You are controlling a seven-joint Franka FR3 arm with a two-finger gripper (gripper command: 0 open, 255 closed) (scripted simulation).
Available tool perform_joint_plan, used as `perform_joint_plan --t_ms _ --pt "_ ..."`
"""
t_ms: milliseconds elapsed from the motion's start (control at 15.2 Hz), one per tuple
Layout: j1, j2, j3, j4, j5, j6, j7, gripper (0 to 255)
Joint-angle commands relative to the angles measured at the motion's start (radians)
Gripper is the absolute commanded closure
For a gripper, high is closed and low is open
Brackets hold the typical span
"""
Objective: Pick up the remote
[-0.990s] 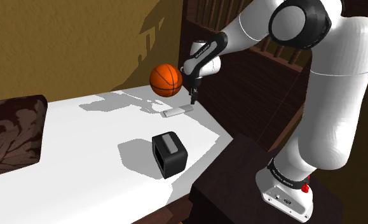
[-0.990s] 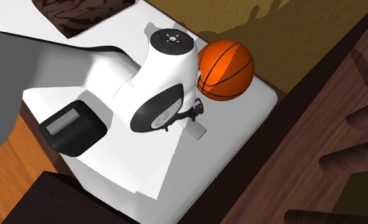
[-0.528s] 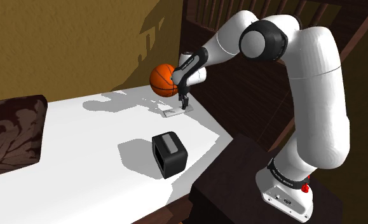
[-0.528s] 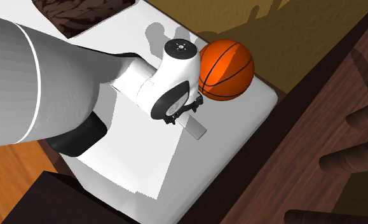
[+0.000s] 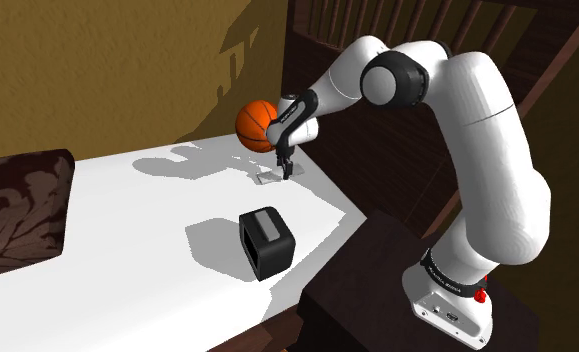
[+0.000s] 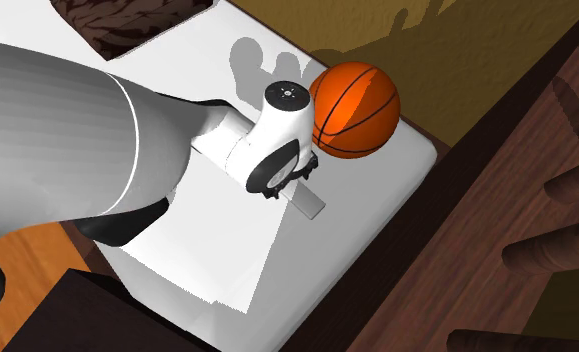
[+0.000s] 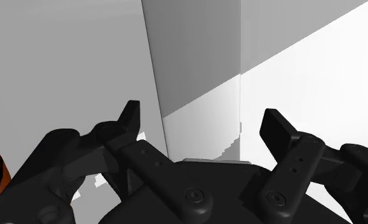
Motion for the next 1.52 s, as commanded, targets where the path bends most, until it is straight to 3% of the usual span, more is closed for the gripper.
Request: perform_joint_plan --t_ms 0,66,132,726,1452 --pt "-0.003 0.021 0.003 0.012 0.003 0.01 -0.001 0" --pt "-0.003 0.021 0.003 0.012 0.003 0.01 -0.001 0" --pt "-0.001 0.02 0.003 0.011 0.002 0.009 0.0 255" --pt "-0.003 0.021 0.003 0.012 0.003 0.01 -0.001 255" --pt "0.014 -0.101 -0.019 -0.027 -0.018 -0.074 0.011 255"
